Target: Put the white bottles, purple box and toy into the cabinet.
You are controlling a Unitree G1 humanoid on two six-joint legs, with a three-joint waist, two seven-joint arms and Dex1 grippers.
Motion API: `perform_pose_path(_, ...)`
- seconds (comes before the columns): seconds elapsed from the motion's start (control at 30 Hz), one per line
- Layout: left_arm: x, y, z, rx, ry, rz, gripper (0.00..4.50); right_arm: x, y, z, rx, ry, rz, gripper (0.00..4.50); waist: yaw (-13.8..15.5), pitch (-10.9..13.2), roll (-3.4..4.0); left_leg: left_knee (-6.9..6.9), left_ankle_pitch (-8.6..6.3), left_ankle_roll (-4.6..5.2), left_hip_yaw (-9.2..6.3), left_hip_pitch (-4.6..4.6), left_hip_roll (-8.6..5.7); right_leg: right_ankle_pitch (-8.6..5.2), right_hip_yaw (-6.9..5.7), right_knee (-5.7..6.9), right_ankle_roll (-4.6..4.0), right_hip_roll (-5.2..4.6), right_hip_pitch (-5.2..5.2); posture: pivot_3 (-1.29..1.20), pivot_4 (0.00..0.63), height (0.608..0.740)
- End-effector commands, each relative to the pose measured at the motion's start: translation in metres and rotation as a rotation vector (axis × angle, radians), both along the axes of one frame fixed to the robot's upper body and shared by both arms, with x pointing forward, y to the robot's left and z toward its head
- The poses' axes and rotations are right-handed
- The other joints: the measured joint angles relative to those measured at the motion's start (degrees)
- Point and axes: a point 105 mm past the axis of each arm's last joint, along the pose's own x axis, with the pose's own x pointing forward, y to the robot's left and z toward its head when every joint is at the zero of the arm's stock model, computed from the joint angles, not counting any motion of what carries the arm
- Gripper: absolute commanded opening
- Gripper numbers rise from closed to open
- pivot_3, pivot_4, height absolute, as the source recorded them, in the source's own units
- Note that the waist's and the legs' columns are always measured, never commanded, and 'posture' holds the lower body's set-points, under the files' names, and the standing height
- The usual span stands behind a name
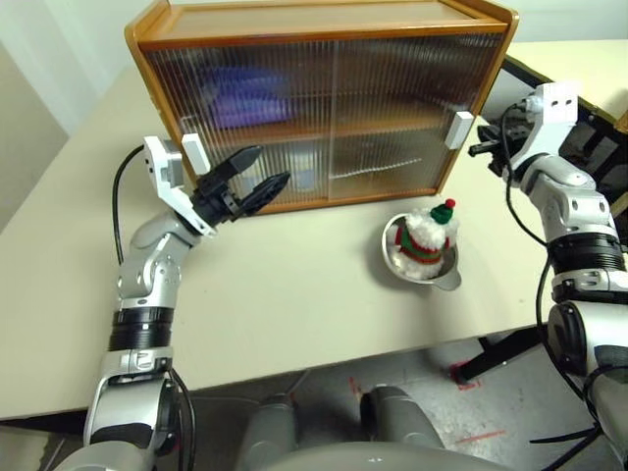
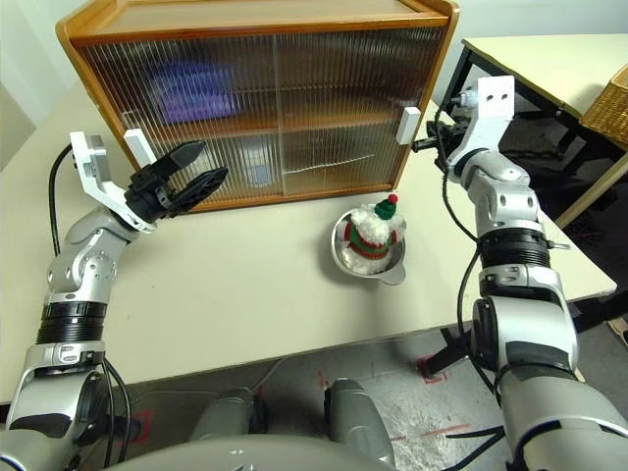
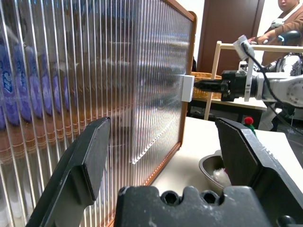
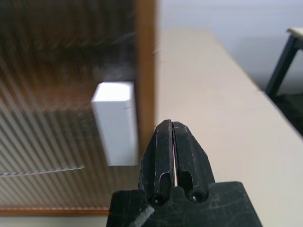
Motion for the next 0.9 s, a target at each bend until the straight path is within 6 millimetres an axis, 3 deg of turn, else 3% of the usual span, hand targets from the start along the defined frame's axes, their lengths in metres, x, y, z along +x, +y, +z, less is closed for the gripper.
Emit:
perform_pose_path(0.03,-0.003,-0.003,0.0,0.01,-0.011,0.003,4.5,0.004,0.007,0.005,-0.001,-0.016,0.011,0.02,-0.04,0.0,0.0,0.0,0.0,0.0,0.0,0.0,0.0,0.0,0.01,0.0,0.0,0.0,0.0,0.07,0.0,0.74)
perform_pose_path(0.43,-0.005,-0.005,-0.002,-0.003,-0.007,0.005,4.5,0.005,0.044,0.003,0.015,0.0,0.095,0.02,-1.41,0.02,0.03,-0.04,-0.01,-0.02,0.34,0.16,0.45,0.07,0.19,0.05,-0.16,0.39,-0.05,0.07,0.0,0.74)
perform_pose_path(0.73,-0.005,-0.007,-0.003,-0.009,-0.004,0.002,4.5,0.003,0.053,0.002,0.02,0.01,0.109,0.02,-1.29,0.05,0.07,-0.06,-0.02,-0.03,0.42,0.12,0.47,0.08,0.18,0.03,-0.18,0.37,-0.1,0.06,0.0,0.74)
perform_pose_path(0.9,-0.005,-0.008,-0.002,-0.012,-0.004,0.002,4.5,0.004,0.072,0.003,0.03,0.016,0.149,0.02,-1.44,0.05,0.07,-0.07,-0.05,-0.08,0.46,0.09,0.44,0.07,0.19,-0.02,-0.15,0.31,-0.11,0.06,0.0,0.74)
